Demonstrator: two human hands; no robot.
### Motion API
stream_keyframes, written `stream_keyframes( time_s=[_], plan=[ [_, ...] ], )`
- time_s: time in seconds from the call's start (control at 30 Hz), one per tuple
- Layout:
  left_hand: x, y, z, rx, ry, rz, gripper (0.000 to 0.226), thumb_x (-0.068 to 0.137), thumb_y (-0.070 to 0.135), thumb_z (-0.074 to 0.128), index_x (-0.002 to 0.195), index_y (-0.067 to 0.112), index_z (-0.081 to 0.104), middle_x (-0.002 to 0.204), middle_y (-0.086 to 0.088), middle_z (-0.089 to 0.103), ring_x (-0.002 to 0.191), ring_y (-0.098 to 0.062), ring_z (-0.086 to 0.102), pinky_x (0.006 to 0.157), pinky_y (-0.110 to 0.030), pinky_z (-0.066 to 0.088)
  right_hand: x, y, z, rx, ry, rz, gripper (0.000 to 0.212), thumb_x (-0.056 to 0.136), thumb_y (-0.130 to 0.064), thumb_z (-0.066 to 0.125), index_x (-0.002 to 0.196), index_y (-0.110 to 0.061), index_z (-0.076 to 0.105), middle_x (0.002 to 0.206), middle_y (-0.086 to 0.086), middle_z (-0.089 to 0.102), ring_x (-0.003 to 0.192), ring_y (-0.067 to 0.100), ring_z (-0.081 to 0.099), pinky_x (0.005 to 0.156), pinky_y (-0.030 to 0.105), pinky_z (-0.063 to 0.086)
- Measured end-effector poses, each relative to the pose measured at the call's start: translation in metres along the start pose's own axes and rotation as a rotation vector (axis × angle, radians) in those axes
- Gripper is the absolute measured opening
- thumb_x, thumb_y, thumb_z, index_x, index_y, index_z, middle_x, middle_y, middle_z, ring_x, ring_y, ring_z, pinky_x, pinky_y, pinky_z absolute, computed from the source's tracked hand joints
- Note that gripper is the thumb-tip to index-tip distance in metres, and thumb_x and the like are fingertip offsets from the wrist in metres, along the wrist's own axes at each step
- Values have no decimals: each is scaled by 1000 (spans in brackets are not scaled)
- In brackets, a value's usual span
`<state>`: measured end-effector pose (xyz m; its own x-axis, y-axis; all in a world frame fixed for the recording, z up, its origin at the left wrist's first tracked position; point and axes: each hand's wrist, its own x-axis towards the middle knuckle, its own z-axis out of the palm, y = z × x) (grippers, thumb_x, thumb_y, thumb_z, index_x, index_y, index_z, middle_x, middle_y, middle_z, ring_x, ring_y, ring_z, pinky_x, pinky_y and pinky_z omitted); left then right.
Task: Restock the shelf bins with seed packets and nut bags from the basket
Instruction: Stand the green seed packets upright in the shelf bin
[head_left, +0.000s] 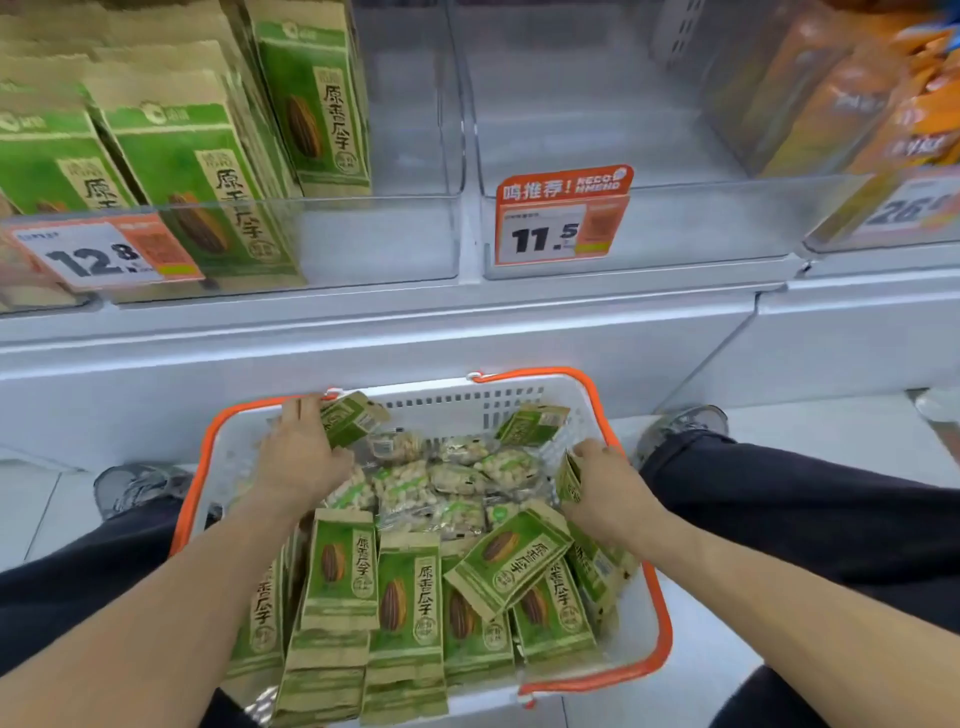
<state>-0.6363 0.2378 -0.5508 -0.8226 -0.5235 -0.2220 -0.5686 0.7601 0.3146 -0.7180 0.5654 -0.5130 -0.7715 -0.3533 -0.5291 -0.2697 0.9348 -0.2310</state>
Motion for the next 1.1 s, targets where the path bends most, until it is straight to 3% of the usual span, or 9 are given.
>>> stream_keyframes(
  time_s=[0.1, 0.17, 0.27, 0.33, 0.6, 0.67, 0.8, 1.0, 1.1],
  plan=[
    [-7, 1, 14, 40, 24, 25, 76, 83, 20, 69, 147, 11, 28, 129, -21, 45, 120, -42, 46, 94, -53, 45, 0, 0, 3, -23, -99, 41, 15, 92, -25, 62, 91, -11, 55, 91, 8, 56, 89, 22, 61, 70, 32, 52],
    [-14, 0, 23, 82, 66, 70, 58, 87, 21, 65, 138, 7, 40, 123, -18, 51, 111, -35, 51, 91, -48, 48, -1, -3, 13, 16, -206, 61, 31, 85, -32, 70, 72, -14, 48, 69, 2, 51, 64, 17, 55, 49, 27, 40],
    [-24, -5, 30, 56, 37, 84, 37, 93, 24, 61, 128, 14, 55, 111, -11, 54, 94, -28, 55, 82, -42, 51, -5, -9, 33, -33, -300, 33, 48, 87, -42, 66, 116, -6, 56, 113, 14, 60, 114, 30, 55, 83, 34, 51],
    [-29, -11, 32, 41, 72, 88, 32, 90, 23, 66, 121, 18, 62, 106, -8, 53, 95, -27, 51, 83, -42, 50, -6, -13, 44, -45, -284, 30, 73, 88, -43, 64, 143, -4, 37, 141, 19, 47, 130, 34, 45, 102, 40, 47],
    [-55, -16, 25, -168, -47, 296, 25, 77, 9, 79, 99, 20, 74, 107, 7, 71, 97, -13, 63, 85, -27, 48, 0, -37, 46, 220, -257, 33, 35, 89, -34, 62, 113, -10, 53, 91, 7, 66, 82, 23, 65, 54, 25, 42],
    [-67, -12, 25, -153, -137, 392, 24, 77, 14, 79, 99, 23, 75, 109, 11, 71, 98, -7, 63, 91, -22, 48, 0, -44, 49, 277, -269, 55, 56, 86, -39, 64, 129, -7, 49, 96, 7, 70, 77, 18, 66, 60, 26, 51],
    [-88, -4, 30, -73, -354, 520, 14, 79, 29, 79, 91, 26, 74, 116, 12, 66, 111, -4, 56, 104, -22, 37, -3, -57, 49, 236, -323, 18, 71, 86, -40, 70, 142, -10, 38, 127, 7, 61, 106, 23, 62, 85, 30, 52],
    [-88, -6, 28, -264, -199, 199, 28, 94, 24, 63, 122, 22, 58, 94, 12, 63, 82, 1, 60, 72, -13, 47, -13, -56, 66, 172, -308, -81, 36, 85, -23, 76, 105, -19, 47, 101, 2, 52, 88, 19, 50, 52, 17, 29],
    [-77, -11, 30, -267, -172, -38, 48, 91, 31, 66, 132, 15, 46, 117, -7, 55, 95, -21, 63, 84, -32, 52, -17, -52, 71, 217, -243, -73, 30, 88, -21, 74, 103, -19, 47, 93, -2, 50, 82, 16, 50, 53, 20, 31]
  ],
)
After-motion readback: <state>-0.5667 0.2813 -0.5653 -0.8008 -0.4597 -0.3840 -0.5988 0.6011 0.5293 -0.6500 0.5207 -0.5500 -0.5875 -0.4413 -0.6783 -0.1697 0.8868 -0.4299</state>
